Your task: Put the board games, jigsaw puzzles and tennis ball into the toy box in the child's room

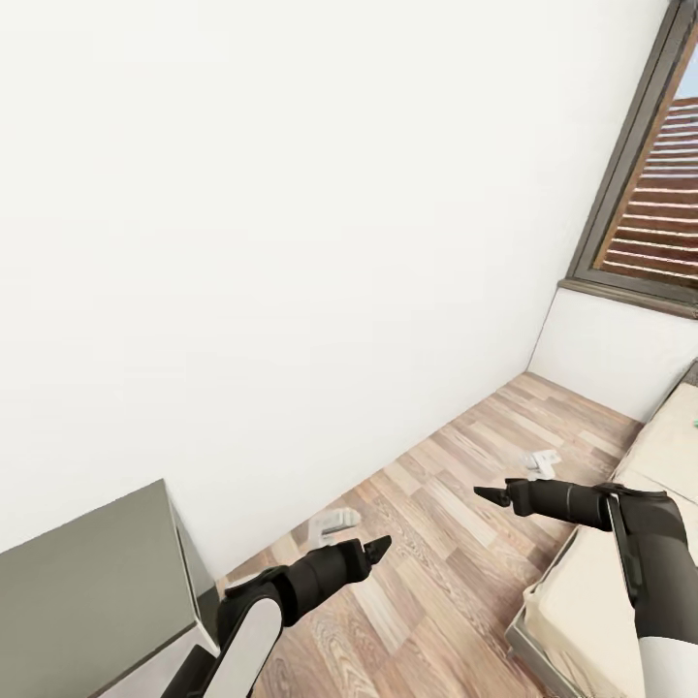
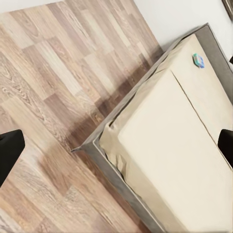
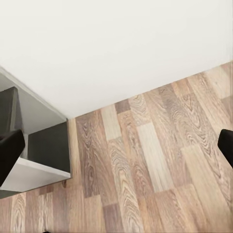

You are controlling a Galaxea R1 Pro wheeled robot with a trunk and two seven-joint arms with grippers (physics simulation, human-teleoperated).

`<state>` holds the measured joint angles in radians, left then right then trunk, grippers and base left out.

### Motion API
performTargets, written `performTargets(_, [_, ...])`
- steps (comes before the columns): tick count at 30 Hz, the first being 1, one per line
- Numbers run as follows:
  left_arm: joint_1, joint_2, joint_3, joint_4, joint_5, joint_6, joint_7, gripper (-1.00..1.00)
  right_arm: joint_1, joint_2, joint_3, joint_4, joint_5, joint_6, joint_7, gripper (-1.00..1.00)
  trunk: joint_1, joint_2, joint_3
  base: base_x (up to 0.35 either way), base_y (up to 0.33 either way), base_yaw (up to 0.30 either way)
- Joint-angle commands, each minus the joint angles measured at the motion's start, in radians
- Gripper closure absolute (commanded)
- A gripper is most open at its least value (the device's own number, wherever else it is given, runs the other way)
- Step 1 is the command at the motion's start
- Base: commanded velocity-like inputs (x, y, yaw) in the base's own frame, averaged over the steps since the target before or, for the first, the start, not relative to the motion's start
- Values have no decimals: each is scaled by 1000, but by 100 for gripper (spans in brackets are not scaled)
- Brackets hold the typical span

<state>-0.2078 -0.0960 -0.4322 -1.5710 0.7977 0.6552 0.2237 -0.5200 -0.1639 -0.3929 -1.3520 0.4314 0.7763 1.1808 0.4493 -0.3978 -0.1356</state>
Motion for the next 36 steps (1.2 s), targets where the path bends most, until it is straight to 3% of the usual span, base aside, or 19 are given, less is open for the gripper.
performTargets(1, [-1, 0, 0, -1, 11, 3, 9, -100, -1, 0, -1, -1, 9, 6, 10, -100, 1, -2, -1, 0, 0, -157])
performTargets(36, [-1, 0, 1, -1, 12, 3, 9, -100, -1, -2, -3, -1, 7, 3, 10, -100, 1, -2, 41, 0, 0, -134])
